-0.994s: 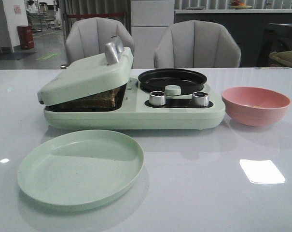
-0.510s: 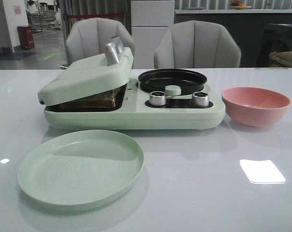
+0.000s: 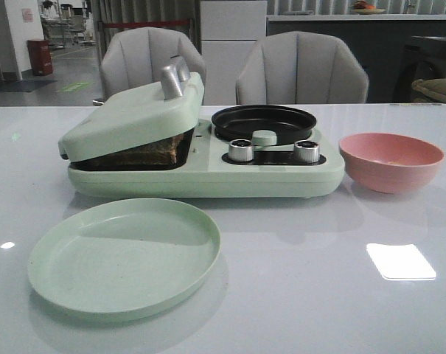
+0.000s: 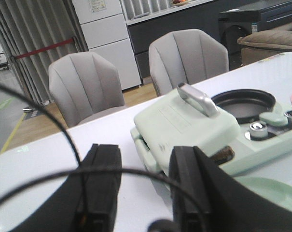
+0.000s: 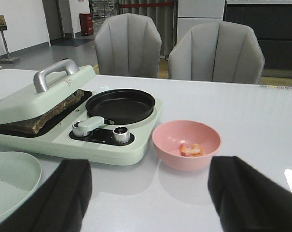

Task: Make breakfast with bread and shrimp
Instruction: 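Release the lid handle and withdraw the left gripper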

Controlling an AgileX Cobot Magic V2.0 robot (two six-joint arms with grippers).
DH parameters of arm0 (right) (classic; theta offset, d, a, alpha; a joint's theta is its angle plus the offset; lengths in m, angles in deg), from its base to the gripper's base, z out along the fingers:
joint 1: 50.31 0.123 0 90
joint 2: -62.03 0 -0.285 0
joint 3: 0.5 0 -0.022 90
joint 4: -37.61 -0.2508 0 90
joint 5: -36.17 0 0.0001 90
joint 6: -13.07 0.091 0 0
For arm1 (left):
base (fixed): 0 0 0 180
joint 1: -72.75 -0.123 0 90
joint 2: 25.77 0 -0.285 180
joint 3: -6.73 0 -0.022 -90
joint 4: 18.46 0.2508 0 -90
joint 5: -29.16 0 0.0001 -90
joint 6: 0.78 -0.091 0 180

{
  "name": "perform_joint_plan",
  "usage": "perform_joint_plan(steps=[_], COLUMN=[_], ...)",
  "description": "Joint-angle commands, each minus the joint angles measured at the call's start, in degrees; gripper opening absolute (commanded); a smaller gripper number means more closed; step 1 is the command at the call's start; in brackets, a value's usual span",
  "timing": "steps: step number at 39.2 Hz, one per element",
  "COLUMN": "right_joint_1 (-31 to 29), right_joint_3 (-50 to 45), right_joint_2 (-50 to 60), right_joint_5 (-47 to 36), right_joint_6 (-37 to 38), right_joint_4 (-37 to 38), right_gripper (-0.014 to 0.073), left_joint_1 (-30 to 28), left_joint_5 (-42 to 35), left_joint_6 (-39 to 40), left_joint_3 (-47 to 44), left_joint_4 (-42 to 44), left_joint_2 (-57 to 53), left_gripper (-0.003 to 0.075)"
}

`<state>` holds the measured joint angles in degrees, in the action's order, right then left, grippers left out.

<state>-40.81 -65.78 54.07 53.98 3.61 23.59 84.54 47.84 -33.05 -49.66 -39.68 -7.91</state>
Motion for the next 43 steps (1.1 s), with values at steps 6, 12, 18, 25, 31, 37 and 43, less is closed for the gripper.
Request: perform_joint_plan(steps=[6, 12, 18, 25, 31, 37, 43], right_joint_1=[-0.08, -0.08, -0.08, -0.08, -0.08, -0.08, -0.08], right_joint_3=[1.55, 1.55, 2.16, 7.82, 12.19, 12.04, 12.04], right_joint_2=[-0.68, -0.68, -2.48, -13.18, -21.84, -26.49, -28.35], right_joint_5=[-6.03, -6.48, -6.08, -2.55, 0.89, 0.2, -2.71], right_joint_6=[-0.36, -0.3, -0.3, -0.3, -0.36, -0.3, -0.3], right_joint_4=[-0.2, -1.86, -3.59, -3.59, -3.44, -4.76, -8.95], right_gripper=[0.0592, 0.0592, 0.0592, 0.0592, 0.0592, 0.0592, 0.0592], left_joint_1=[2.19, 2.19, 2.19, 2.19, 2.19, 2.19, 2.19], left_joint_5=[-4.38, -4.73, -4.73, -4.34, -3.97, -3.97, -3.97], left_joint_6=[0.78, 0.78, 0.78, 0.78, 0.78, 0.78, 0.78], left_joint_3=[-3.13, -3.13, -3.13, -3.13, -3.13, -3.13, -3.13], left_joint_4=[-6.76, -5.98, -5.98, -5.98, -5.98, -5.98, -5.98], left_joint_2=[-1.84, -1.84, -1.84, -1.84, -1.84, -1.84, -1.84], left_gripper=[0.0313, 0.0313, 0.0313, 0.0313, 0.0313, 0.0313, 0.0313])
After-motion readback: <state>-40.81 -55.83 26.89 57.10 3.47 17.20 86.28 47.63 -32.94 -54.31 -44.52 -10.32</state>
